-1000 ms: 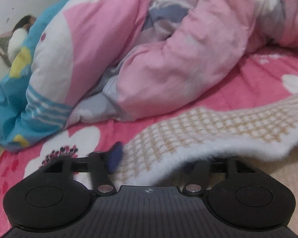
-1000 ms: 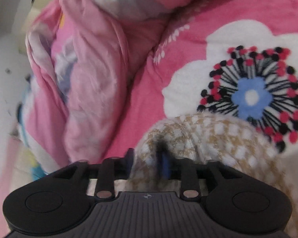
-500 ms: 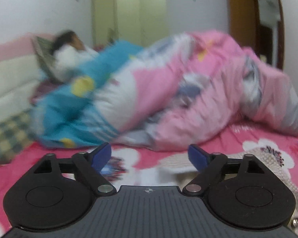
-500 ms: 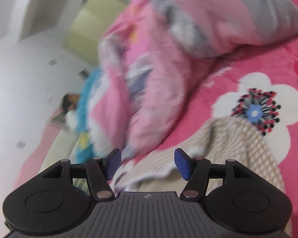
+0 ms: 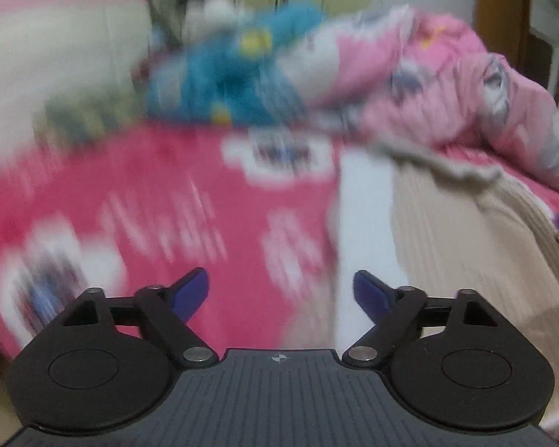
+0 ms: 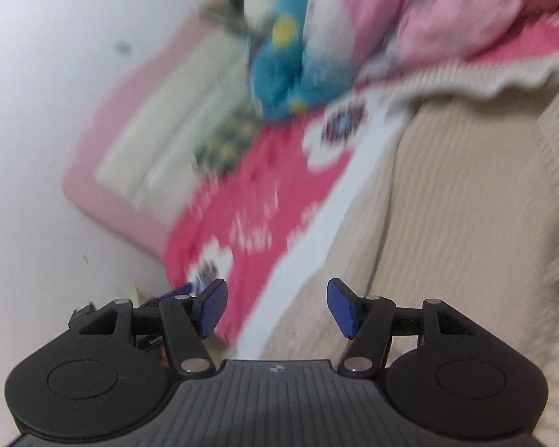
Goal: Fold clothes
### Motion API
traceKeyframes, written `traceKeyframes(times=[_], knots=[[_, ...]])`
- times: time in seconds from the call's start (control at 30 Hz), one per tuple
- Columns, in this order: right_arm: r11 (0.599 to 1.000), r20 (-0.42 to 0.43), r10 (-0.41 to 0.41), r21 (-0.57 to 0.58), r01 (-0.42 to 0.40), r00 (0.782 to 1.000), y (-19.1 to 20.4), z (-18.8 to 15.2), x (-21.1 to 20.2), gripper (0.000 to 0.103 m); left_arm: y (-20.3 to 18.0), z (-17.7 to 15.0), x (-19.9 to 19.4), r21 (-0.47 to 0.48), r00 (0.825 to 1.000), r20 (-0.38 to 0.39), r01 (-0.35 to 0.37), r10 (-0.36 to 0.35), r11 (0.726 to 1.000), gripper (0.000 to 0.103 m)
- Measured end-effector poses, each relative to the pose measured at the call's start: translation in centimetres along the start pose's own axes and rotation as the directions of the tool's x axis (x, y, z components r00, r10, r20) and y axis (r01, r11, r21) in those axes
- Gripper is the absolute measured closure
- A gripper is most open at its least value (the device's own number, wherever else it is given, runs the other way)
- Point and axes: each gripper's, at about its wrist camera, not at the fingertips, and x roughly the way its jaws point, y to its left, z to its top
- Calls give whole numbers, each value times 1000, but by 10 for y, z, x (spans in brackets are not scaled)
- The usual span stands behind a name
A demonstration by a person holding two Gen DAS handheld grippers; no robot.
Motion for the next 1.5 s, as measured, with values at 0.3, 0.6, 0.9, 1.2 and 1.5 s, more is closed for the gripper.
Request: traceKeyframes(times=[0.3,0.6,0.9,1.2,1.5], knots=[[992,1,22,127,-22,1000,-11,-6,81,44,13,-36,17,-245,981,29,193,-192,950,69],[999,-77,-41,22,43,996,10,0,141,46,6,-44,6,-229,983,61,185,-176,956,90],[979,-110,-171,-135,156,979,25,-6,177,48,15,-62,-1,-332,979,27,199,-202,922,77],[984,-99,-164,-84,156,981,23,-8,169,48,4,-66,-19,-359,980,97,196,-172,913,98],[985,-113,-146,-107,134,983,32,-5,162,46,-31,-62,-34,-220,962,187,239,-200,946,98]])
